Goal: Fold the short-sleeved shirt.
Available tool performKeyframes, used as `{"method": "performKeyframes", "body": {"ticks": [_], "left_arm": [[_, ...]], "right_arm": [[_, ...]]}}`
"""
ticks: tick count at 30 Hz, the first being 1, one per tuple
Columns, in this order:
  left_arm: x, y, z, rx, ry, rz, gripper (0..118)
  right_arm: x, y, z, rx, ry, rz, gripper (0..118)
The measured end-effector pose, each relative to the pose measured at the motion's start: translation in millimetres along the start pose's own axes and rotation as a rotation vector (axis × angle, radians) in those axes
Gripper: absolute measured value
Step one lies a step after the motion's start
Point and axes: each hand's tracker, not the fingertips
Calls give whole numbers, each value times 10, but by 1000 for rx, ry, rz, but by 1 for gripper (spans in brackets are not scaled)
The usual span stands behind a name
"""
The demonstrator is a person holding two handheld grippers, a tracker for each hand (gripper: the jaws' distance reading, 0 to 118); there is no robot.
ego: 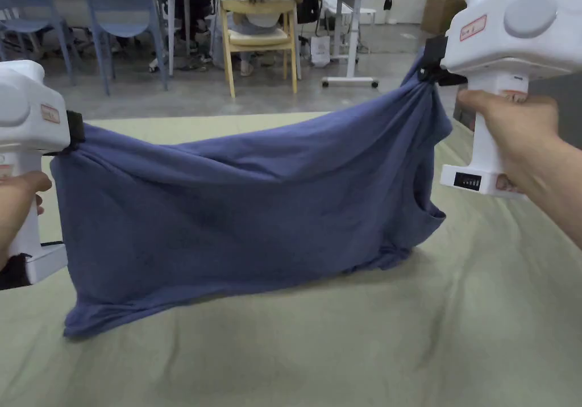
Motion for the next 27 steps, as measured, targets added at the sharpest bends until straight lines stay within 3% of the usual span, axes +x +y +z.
{"method": "performKeyframes", "body": {"ticks": [8,16,27], "left_arm": [[-148,-508,197,-35,-33,-54,2],[-298,-1715,1259,-67,-126,-118,2],[-609,-3053,2389,-195,-128,-177,2]], "right_arm": [[257,-730,100,-64,43,39,5],[486,-2110,1214,-153,102,121,5],[907,-3466,2871,-248,116,-38,5]]}}
